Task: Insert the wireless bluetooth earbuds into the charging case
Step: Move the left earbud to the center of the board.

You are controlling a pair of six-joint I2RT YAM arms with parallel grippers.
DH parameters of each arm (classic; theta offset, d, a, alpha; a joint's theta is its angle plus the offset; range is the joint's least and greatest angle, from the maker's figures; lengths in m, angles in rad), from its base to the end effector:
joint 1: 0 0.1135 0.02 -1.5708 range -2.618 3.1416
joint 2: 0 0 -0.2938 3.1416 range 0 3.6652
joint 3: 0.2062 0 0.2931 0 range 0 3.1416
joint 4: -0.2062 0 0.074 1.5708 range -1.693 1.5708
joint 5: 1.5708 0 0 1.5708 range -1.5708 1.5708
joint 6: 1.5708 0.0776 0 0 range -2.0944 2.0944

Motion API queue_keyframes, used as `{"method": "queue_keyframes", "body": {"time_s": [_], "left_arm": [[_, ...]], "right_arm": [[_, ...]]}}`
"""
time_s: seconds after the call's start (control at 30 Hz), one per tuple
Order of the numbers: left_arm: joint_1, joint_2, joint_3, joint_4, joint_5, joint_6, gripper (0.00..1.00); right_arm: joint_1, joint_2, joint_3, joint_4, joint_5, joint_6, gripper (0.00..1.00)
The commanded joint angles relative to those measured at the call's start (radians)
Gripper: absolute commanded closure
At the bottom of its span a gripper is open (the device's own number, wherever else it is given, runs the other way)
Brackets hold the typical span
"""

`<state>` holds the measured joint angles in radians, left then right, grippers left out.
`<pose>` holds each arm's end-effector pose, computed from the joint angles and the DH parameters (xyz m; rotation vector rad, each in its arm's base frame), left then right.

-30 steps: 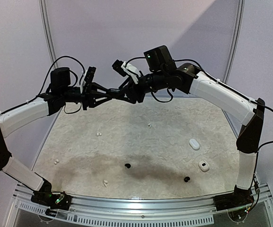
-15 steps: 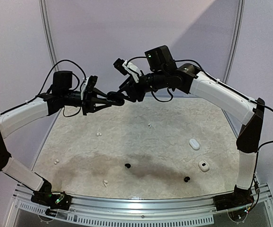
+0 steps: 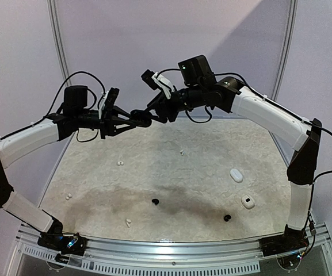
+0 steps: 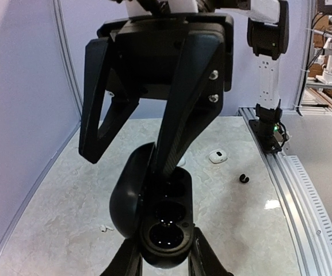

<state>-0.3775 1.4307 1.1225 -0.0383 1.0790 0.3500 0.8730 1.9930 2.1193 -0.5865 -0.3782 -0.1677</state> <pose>0.3230 -0.2017 0.3370 1.2785 1.3405 -1.0389 0.3304 0.4386 0.4123 -1.2494 1.6832 0.8199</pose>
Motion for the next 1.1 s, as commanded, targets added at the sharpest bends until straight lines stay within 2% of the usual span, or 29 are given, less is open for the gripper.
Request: {"method": "queue_keyframes", "body": {"time_s": [0.0,0.13,0.23,0.37,0.43,0.47,0.53,0.63,0.77,0.9,1.07], "left_arm": [[-0.010,0.004,-0.048,0.081,-0.038,-0.156,1.00],[-0.008,0.018,-0.069,0.150,-0.056,-0.242,1.00],[-0.008,0.020,-0.079,0.170,-0.068,-0.270,1.00],[-0.008,0.015,-0.103,0.186,-0.107,-0.299,1.00],[-0.008,0.002,-0.126,0.210,-0.122,-0.309,1.00],[-0.008,-0.004,-0.140,0.227,-0.129,-0.317,1.00],[-0.010,-0.019,-0.163,0.248,-0.153,-0.333,1.00],[-0.019,-0.050,-0.192,0.247,-0.185,-0.340,1.00],[-0.054,-0.105,-0.215,0.174,-0.205,-0.301,1.00],[-0.067,-0.144,-0.248,0.198,-0.185,-0.344,1.00],[-0.083,-0.202,-0.275,0.149,-0.204,-0.343,1.00]], "right_arm": [[-0.019,-0.013,-0.010,0.026,-0.066,0.050,0.50],[-0.029,-0.042,-0.017,0.084,-0.108,0.101,0.46],[-0.037,-0.067,-0.026,0.132,-0.111,0.144,0.39],[-0.082,-0.102,-0.047,0.125,0.074,0.305,0.35],[-0.109,-0.127,-0.069,0.031,0.259,0.447,0.35],[-0.116,-0.139,-0.076,-0.058,0.414,0.524,0.37],[-0.120,-0.165,-0.118,-0.257,0.567,0.670,0.42],[-0.119,-0.244,-0.292,-0.419,0.643,0.886,0.46],[-0.096,-0.368,-0.634,-0.470,0.630,1.052,0.50],[-0.061,-0.404,-0.778,-0.534,0.559,1.027,0.53],[0.005,-0.313,-0.802,-0.599,0.489,0.851,0.60]]}}
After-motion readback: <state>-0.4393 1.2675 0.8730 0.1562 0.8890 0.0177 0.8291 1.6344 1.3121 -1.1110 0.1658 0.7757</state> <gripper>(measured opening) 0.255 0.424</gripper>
